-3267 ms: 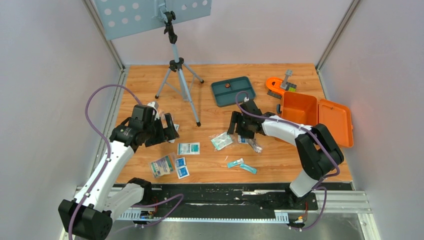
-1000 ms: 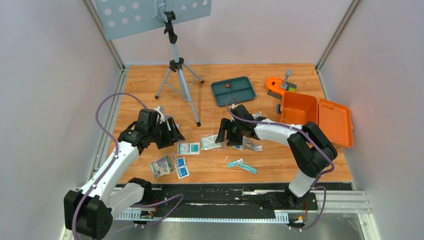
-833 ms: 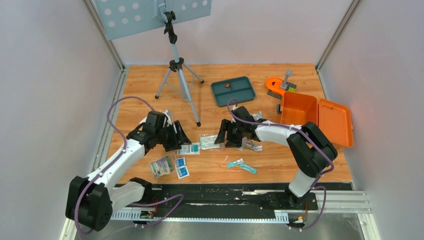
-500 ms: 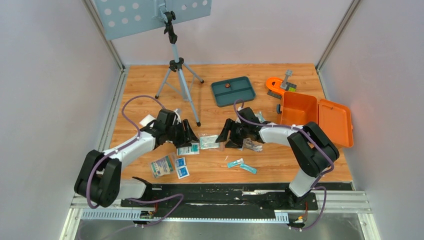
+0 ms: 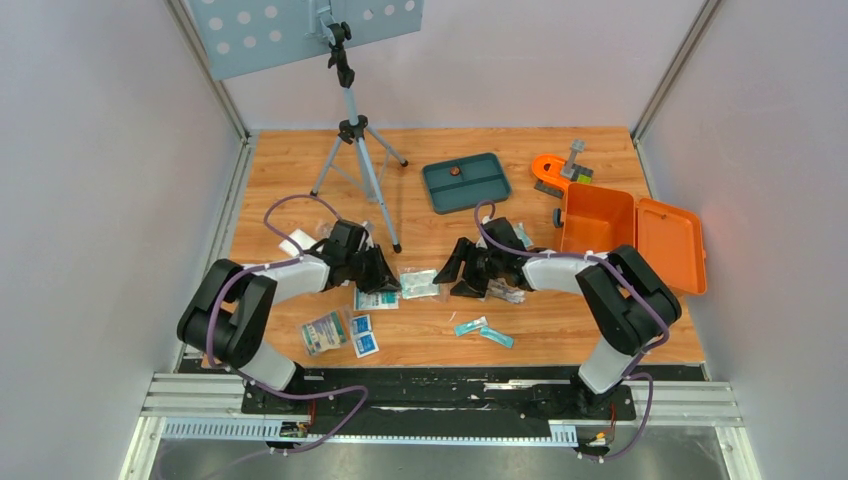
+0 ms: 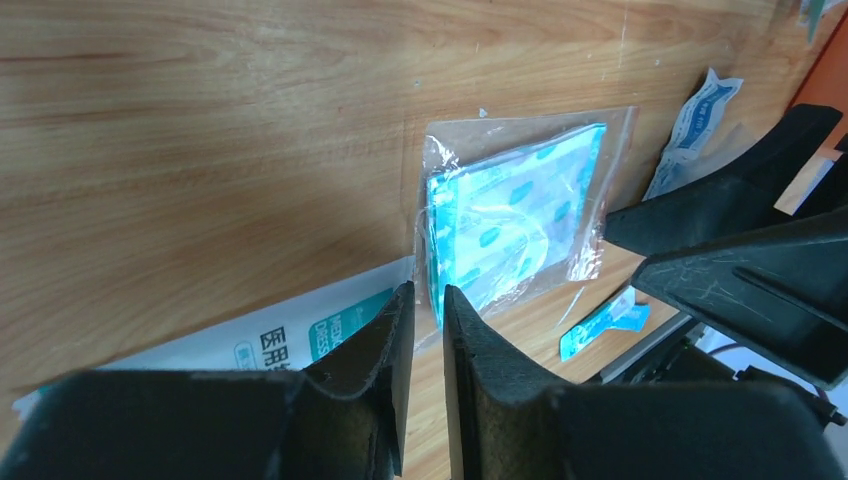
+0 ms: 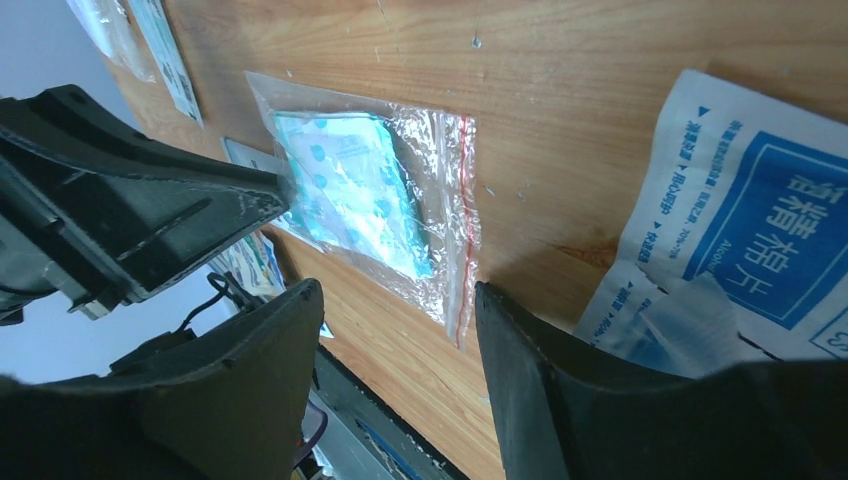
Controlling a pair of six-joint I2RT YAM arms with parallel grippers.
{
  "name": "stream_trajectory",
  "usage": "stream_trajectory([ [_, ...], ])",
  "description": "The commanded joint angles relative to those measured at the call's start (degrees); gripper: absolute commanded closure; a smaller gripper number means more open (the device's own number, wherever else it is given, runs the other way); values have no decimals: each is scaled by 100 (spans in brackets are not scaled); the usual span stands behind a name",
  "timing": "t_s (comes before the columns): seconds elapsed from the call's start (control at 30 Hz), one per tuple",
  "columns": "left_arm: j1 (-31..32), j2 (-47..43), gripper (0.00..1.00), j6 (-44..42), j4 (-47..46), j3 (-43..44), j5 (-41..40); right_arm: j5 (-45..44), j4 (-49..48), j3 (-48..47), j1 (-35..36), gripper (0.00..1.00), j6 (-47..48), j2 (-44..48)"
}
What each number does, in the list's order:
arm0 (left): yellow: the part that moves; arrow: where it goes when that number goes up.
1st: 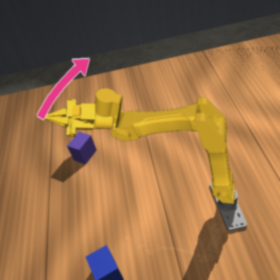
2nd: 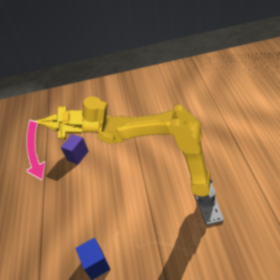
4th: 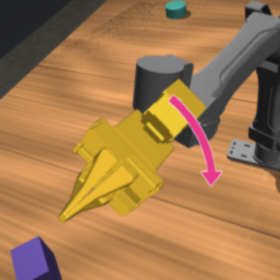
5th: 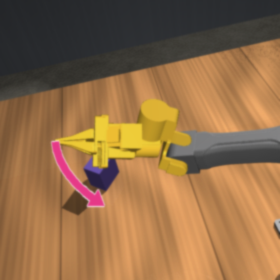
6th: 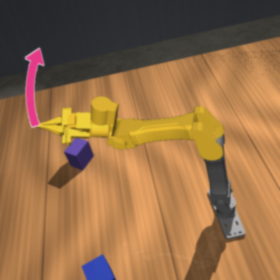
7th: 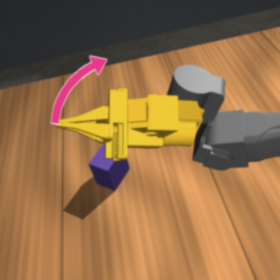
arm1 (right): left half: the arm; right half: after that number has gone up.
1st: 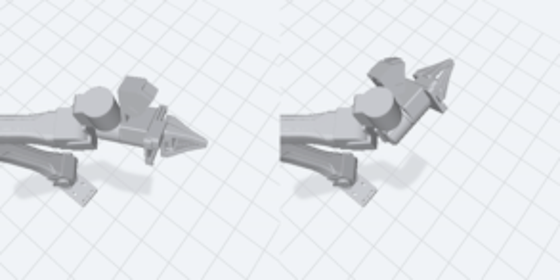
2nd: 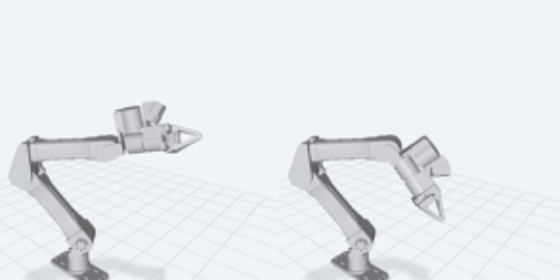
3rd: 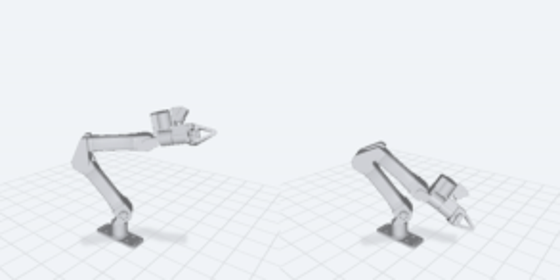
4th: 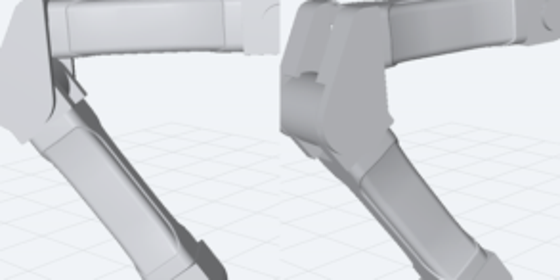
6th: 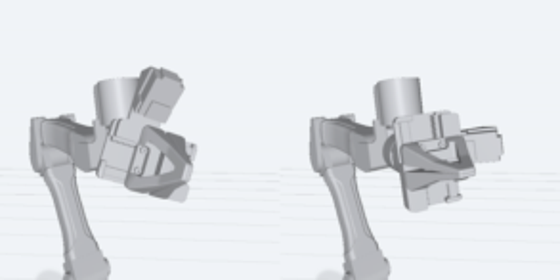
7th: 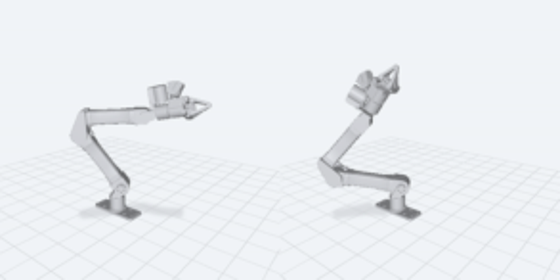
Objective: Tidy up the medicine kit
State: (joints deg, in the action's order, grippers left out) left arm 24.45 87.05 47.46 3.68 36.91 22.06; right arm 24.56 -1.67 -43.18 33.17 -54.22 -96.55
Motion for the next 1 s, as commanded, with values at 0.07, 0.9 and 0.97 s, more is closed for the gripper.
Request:
stream_trajectory([
  [0.07,112,237,76,76,-564,213,65,-51,-397,298,-3,39,-221,-377],
  [0.9,122,277,75,-196,174,397,-241,-315,-759,618,1,99,-673,-431],
  [0.97,122,153,75,-233,282,407,-269,-398,-631,483,-3,100,-580,-370],
])
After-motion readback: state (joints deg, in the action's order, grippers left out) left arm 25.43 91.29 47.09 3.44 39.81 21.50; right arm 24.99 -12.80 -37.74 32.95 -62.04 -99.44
